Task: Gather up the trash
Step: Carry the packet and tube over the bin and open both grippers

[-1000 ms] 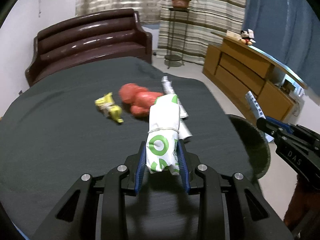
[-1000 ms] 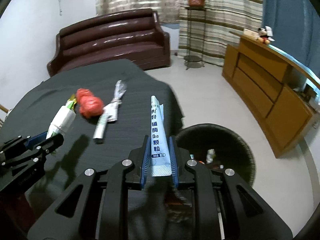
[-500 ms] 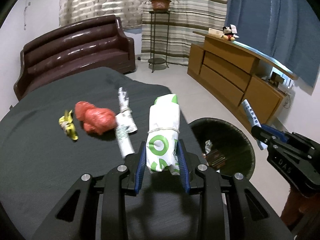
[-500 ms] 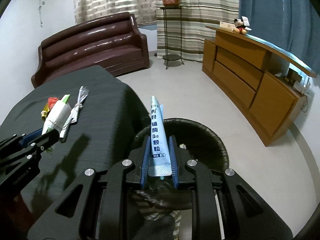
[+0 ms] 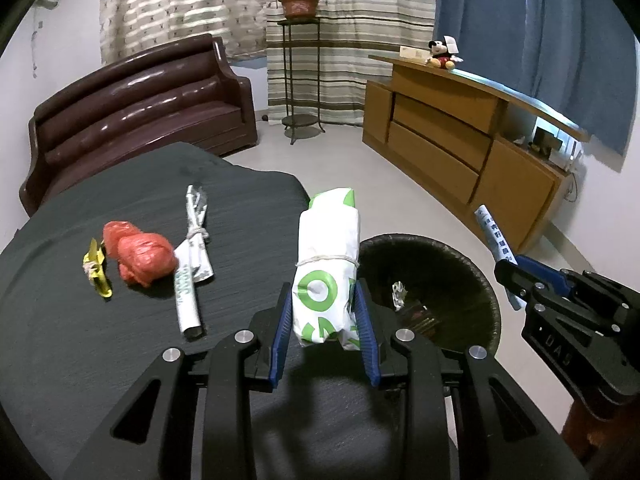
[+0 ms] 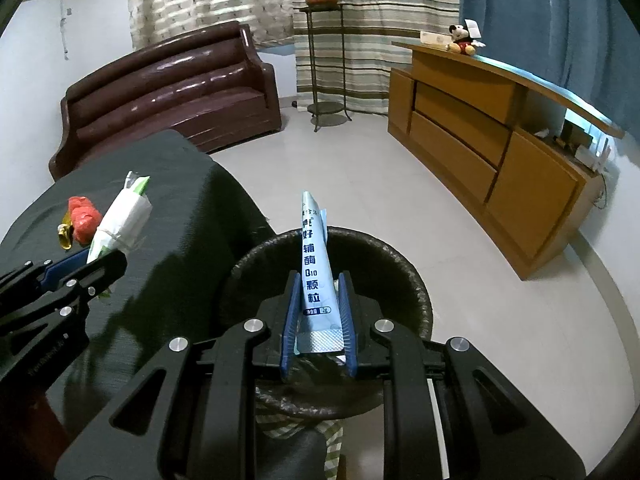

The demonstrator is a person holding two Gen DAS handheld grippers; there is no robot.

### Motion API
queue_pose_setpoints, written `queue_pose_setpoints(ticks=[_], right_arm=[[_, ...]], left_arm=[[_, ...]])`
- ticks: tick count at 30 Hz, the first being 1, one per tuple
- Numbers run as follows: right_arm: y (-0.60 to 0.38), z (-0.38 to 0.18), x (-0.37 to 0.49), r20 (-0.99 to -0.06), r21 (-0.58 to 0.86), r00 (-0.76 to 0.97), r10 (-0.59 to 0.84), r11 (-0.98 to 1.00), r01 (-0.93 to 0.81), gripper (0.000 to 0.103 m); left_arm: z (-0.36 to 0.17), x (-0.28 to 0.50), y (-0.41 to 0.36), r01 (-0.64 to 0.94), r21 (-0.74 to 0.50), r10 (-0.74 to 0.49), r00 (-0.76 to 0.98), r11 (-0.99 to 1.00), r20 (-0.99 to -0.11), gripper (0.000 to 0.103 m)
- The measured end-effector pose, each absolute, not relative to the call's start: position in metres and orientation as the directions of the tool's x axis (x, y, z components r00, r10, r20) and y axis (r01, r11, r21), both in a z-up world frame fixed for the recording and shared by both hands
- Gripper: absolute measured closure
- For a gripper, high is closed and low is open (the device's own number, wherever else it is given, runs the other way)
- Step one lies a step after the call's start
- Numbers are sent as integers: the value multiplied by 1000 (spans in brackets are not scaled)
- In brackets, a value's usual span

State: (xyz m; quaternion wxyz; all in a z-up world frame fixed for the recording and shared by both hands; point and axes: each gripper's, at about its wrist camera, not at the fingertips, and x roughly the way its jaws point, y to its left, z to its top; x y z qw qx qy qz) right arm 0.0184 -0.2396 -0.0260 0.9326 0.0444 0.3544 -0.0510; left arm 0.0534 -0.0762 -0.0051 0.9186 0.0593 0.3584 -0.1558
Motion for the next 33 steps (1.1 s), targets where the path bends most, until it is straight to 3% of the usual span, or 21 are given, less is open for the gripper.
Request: queue_pose_setpoints(ticks=[29,32,33], right_arm=[[-276,-49,48,-681,96,728,-83,975,201,84],[-276,-52,51,-686,103,724,-79,973,205,80],[-277,-54,49,-685,105,724,-80,973,206,76]], left_arm=[[-24,76,-111,385,38,-246,659,922,-711,72],[-27,77,-113,388,45,-239,651,921,-721,70],[-27,78,-113,384,45,-236,650,922,-723,65]])
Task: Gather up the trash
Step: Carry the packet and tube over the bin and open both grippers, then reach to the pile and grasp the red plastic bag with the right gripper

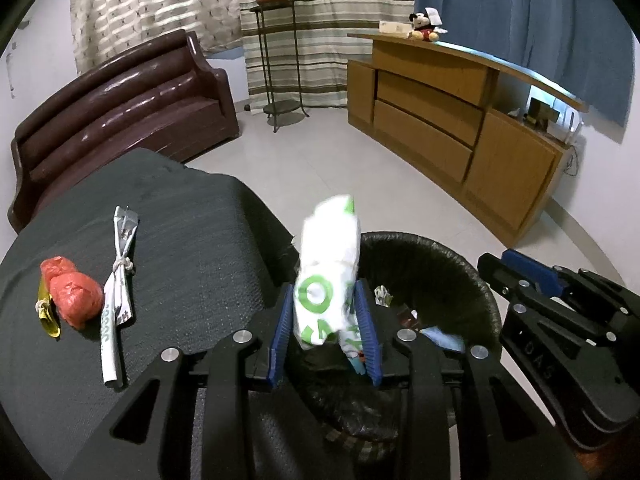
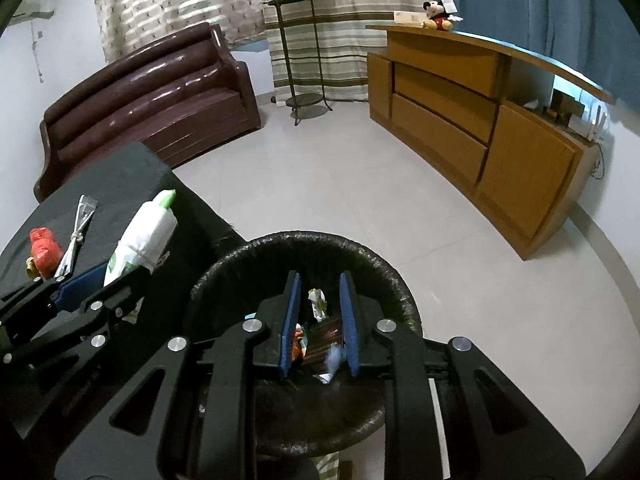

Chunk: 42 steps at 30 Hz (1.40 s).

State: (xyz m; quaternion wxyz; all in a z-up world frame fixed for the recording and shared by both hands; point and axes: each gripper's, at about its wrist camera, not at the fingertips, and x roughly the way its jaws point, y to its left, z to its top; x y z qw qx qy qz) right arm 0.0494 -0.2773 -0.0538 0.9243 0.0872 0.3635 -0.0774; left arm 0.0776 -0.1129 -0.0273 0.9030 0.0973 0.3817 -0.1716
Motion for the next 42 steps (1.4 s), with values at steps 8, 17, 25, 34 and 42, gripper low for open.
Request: queue_pose_setpoints(ticks=[8,17,25,34,42], right_arm=[[-283,-52,48,-679,111,728,-93,968,227,65],[-282,-50,46,-672,127,735,-91,964,235,48],[-270,-46,43,-660,152,749,-55,967,205,41],[-236,-42,48,-666,158,746,12,979,126,39],[-195,-34,60,-665,132,745,54,990,46,37]], left_arm=[[-25,77,-107,367,34,-231,653,930,-721,54],[-19,75,-95,347,26,-225,661,938,-716,50],[-12,73,-63,292,26,-187,676,956,-713,49],[-11,77,-5,173,31,-98,690,984,-717,47],[-12,83,49,52,41,-7,696,998,-718,46]])
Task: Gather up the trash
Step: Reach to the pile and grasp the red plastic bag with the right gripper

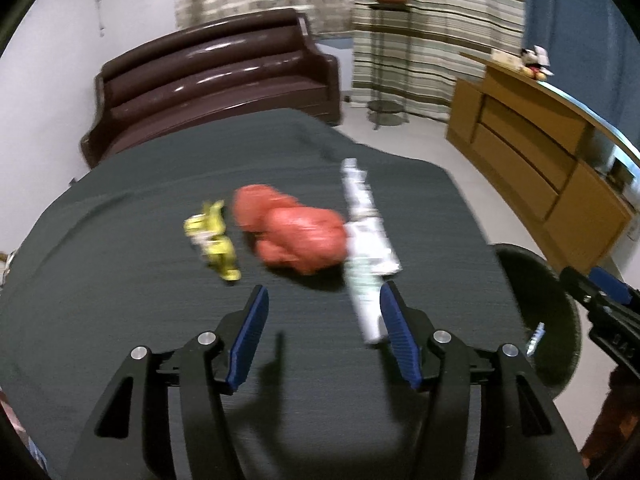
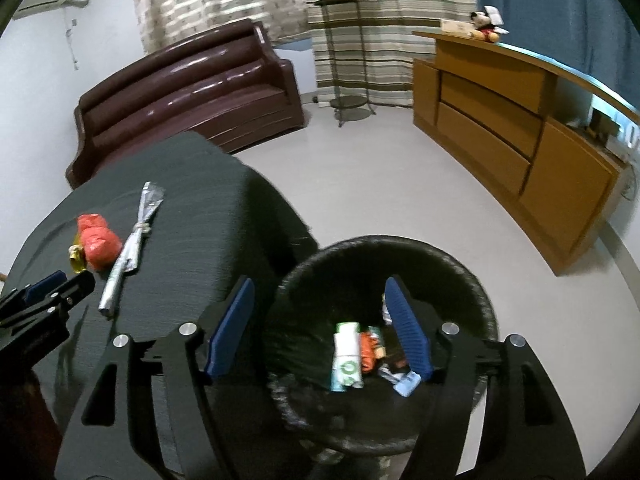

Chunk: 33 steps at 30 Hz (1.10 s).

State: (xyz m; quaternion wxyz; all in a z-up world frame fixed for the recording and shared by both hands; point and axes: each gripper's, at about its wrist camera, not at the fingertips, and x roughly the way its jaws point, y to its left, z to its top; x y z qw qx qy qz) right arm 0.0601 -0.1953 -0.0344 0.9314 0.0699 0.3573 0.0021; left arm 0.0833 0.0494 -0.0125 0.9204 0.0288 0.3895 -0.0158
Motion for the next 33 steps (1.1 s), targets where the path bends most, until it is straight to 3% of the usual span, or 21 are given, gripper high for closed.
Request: queue_pose_setpoints(ticks=[20,33], right_arm=[[-62,-14,110,-654,114,713,251,965,-236,37],[-4,-23,133,-699,67,653,293,935,-348,37]], left_arm=[[-19,100,158,-171,33,140,661,985,-737,45],[-26,109,184,-199,2,133,646,980,-751,44]])
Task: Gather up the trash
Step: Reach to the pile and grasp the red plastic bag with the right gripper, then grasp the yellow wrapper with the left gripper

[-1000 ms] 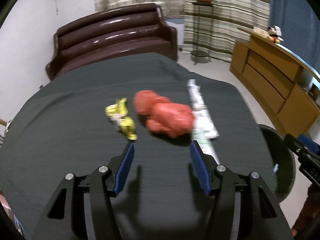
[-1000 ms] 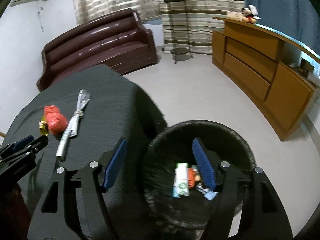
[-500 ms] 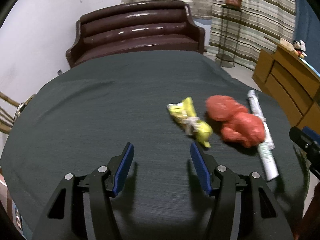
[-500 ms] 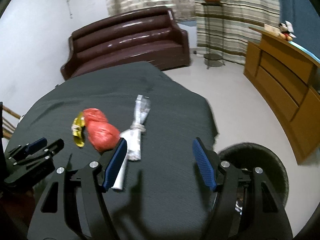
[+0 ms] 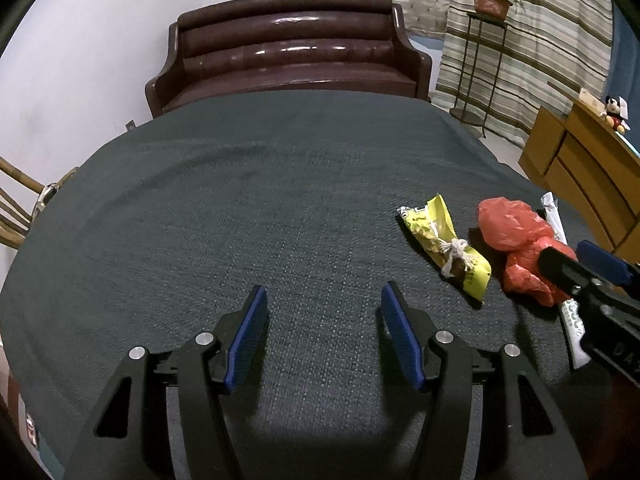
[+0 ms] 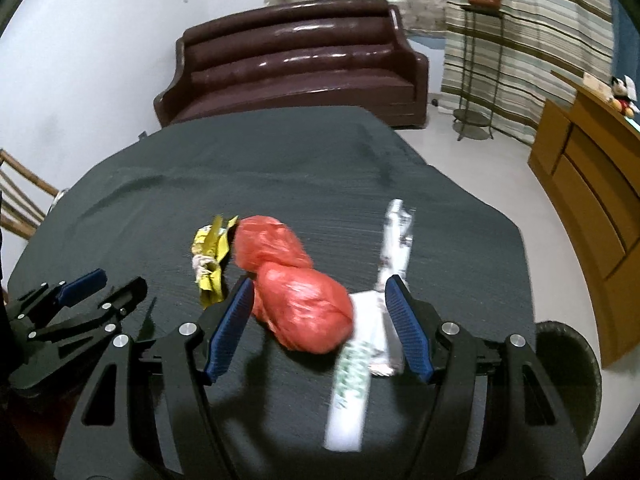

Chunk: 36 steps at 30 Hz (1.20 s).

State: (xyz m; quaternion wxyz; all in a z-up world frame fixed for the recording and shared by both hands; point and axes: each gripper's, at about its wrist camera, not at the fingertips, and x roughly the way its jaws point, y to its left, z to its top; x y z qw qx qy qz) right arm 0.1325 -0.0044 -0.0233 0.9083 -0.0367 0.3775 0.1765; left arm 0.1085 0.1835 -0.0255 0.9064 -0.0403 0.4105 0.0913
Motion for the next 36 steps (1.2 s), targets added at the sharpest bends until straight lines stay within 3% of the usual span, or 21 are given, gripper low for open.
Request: queue_pose_setpoints(ticks=[5,7,12,24,36], right_arm=[[12,-31,139,-729,44,623,284,927,-372,38],[15,-32,141,-736,29,619,272,927,-374,48],[20,-33,141,-733,14,626,267,926,-378,54],[-16,-10,130,-667,38,701,251,952,-305,55],[-80,-15,130,-660,65,727,189,978,-196,55]], left_arm=[[-26,110,185,-192,-10,119,645,981,-755,44],[-26,110,186,-190,-12,116,646,982,-755,44],[-25,112,185,-186,-16,110,647,982,-754,44],[-22,118,162,-133,-16,75,654,991,-753,44],[-21,133,132,-93,5,65,660,996,-748,42]])
